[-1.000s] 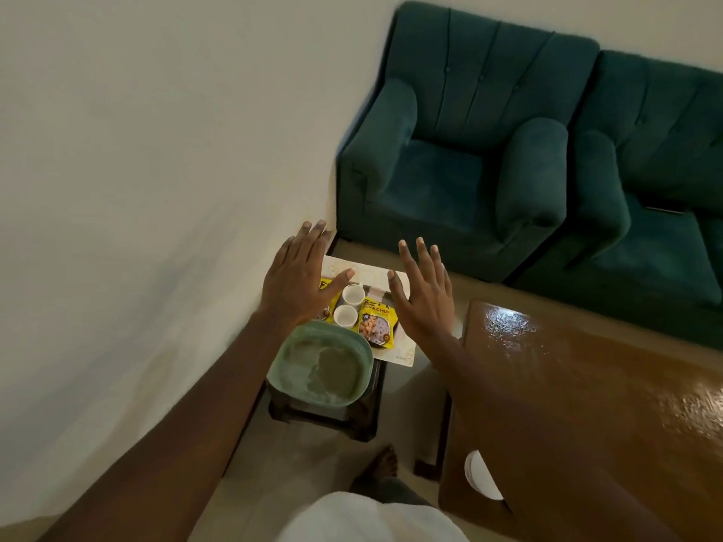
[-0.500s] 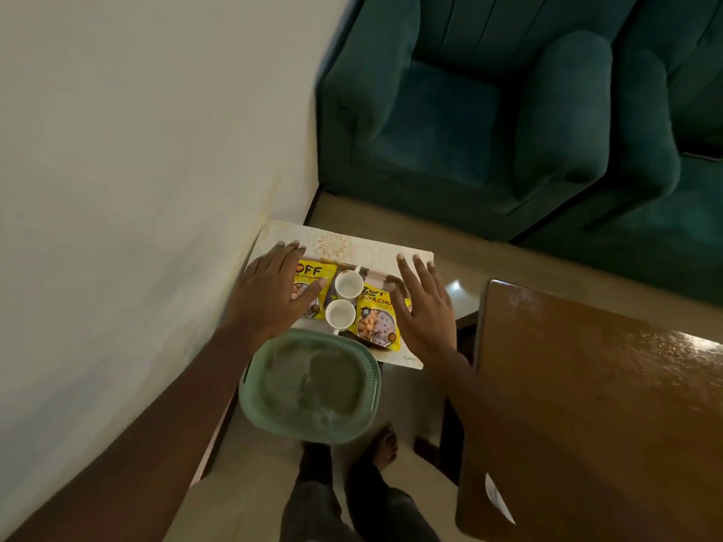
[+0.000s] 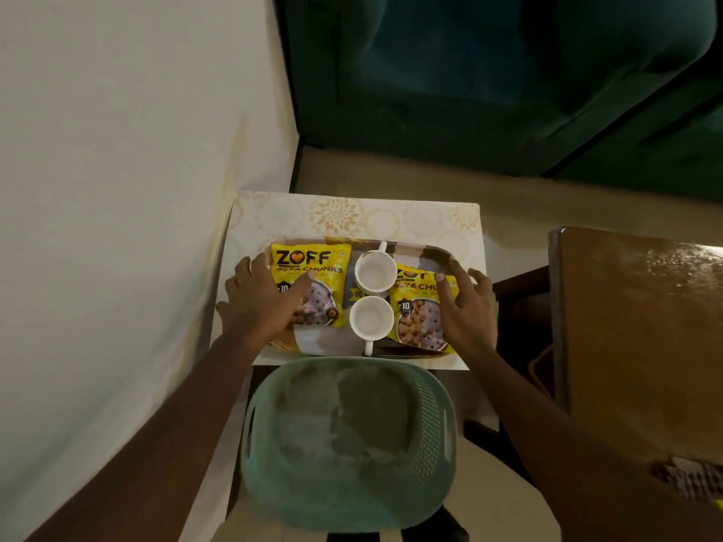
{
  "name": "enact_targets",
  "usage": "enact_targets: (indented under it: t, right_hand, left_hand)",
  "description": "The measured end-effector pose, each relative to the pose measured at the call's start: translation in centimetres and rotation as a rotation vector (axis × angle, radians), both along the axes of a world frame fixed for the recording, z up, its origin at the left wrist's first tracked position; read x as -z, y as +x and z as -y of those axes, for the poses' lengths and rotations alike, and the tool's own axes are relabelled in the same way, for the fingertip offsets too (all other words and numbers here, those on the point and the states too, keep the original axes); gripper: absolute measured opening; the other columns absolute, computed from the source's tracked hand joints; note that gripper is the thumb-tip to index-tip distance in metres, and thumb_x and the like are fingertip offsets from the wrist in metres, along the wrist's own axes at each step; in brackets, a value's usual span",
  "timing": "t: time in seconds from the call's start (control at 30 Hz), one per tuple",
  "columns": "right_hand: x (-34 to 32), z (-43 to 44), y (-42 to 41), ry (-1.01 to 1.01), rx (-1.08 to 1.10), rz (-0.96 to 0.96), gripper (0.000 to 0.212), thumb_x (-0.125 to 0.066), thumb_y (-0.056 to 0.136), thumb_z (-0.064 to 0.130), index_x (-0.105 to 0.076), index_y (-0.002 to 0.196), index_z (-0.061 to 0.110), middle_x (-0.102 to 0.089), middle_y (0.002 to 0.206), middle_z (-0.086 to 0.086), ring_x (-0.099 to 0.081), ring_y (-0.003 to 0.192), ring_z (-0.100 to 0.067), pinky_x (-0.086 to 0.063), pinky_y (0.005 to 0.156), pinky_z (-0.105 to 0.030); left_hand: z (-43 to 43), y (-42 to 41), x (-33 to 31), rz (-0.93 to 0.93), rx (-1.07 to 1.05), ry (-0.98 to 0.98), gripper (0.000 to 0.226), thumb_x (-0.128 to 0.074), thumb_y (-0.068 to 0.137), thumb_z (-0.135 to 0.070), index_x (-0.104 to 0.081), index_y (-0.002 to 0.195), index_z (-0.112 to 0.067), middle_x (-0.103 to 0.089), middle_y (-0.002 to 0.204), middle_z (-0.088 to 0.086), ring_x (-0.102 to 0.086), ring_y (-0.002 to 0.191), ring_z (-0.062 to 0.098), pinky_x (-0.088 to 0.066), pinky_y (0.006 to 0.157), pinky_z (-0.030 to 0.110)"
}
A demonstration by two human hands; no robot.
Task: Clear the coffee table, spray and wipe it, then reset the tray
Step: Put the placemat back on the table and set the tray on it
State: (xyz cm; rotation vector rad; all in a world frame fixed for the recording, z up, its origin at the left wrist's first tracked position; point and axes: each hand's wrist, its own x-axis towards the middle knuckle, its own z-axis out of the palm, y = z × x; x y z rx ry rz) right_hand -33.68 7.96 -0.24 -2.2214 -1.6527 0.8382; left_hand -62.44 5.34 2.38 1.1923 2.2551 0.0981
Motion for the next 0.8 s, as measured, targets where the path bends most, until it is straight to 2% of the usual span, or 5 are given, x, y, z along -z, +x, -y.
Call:
enact_targets:
  t: [0.17,0.33,0.47,0.8]
  right_hand:
    - [1.5,-0.1,0.1,-0.007,0.045,-0.042,0.048,-0.046,0.099,0.049,-0.040,0.146,0.040,-0.033,0.146,-0.009,-0.028,0.136,-0.028,-0.038,0.098,-0.043]
    - [1.6,-0.6,-0.2,-0.012,0.102,-0.115,0.049,-0.053,0.098,0.044,-0.043,0.146,0.038,-0.034,0.141,-0.012,-0.025,0.133,-0.026,-0.031,0.098,-0.037]
    - [1.3,-0.7,0.3,-0.004,0.140,-0.156,0.050,-0.054,0.098,0.042,-0.042,0.147,0.039,-0.033,0.139,-0.010,-0.024,0.133,-0.024,-0.025,0.095,-0.031]
    - [-1.3,-3.2,5.6,0.069,0.184,-0.170,0.049,-0.056,0.096,0.039,-0.045,0.144,0.039,-0.035,0.136,-0.012,-0.027,0.131,-0.025,-0.026,0.093,-0.031]
  left_hand:
    - [-0.4,-0.8,2.6,0.117,-0.150,-0.010,0.105,-0.061,0.074,-0.075,-0.027,0.150,-0.011,-0.033,0.152,0.018,-0.032,0.139,0.037,-0.033,0.109,0.056]
    - [-1.0,-1.5,3.1,0.176,-0.211,0.005,0.104,-0.075,0.070,-0.064,-0.032,0.149,-0.011,-0.036,0.147,0.020,-0.038,0.134,0.039,-0.038,0.107,0.052]
    - [-1.6,-1.2,2.5,0.192,-0.203,0.033,0.104,-0.078,0.068,-0.062,-0.035,0.148,-0.014,-0.038,0.145,0.019,-0.039,0.134,0.038,-0.039,0.106,0.052]
    - [-4.6,3.8,-1.0,0.228,-0.134,0.077,0.100,-0.077,0.070,-0.061,-0.035,0.148,-0.015,-0.037,0.143,0.017,-0.038,0.134,0.037,-0.039,0.106,0.051]
